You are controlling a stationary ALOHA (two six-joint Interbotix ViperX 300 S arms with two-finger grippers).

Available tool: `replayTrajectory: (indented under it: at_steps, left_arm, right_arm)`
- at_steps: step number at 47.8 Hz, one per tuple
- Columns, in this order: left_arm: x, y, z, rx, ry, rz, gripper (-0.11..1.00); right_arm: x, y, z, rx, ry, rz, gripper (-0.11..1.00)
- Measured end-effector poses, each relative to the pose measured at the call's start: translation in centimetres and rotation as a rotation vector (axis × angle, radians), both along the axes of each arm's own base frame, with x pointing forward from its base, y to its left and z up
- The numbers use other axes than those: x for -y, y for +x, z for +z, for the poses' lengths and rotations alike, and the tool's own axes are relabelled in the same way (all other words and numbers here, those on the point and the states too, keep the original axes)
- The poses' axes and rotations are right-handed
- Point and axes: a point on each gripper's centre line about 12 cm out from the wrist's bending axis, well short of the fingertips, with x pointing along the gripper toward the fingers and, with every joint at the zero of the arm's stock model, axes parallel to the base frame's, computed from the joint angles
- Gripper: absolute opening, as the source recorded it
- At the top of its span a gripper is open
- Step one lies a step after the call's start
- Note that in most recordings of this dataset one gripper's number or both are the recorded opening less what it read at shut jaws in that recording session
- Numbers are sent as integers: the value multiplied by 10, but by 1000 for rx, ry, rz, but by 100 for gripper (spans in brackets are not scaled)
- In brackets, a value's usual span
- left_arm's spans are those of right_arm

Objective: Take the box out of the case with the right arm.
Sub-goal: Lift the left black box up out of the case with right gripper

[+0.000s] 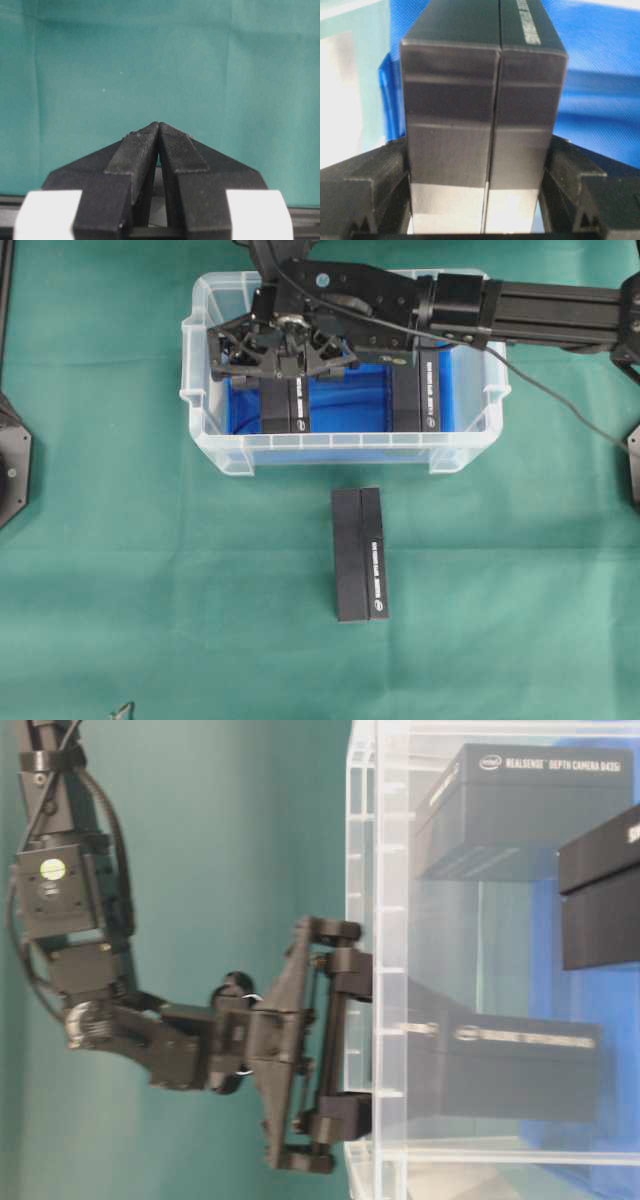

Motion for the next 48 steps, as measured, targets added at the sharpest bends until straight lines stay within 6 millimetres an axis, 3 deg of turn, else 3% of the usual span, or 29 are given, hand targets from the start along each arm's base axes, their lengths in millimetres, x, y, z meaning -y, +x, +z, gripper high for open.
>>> replayTrajectory:
  at_steps: [16, 28, 39, 48]
  left_arm:
    - [0, 0, 0, 0, 0, -2, 2]
    - [0, 0, 0, 1, -2, 0, 2]
    - [0, 0, 0, 0, -1, -2, 2]
    - [0, 0, 0, 0, 0, -2, 2]
  right_arm:
    - [-1, -7, 77, 5, -33, -9, 68]
    - [-1, -17, 121, 12, -49, -24, 68]
    - [-2, -24, 145, 26, -65, -36, 68]
    - [-3, -24, 148, 27, -66, -34, 68]
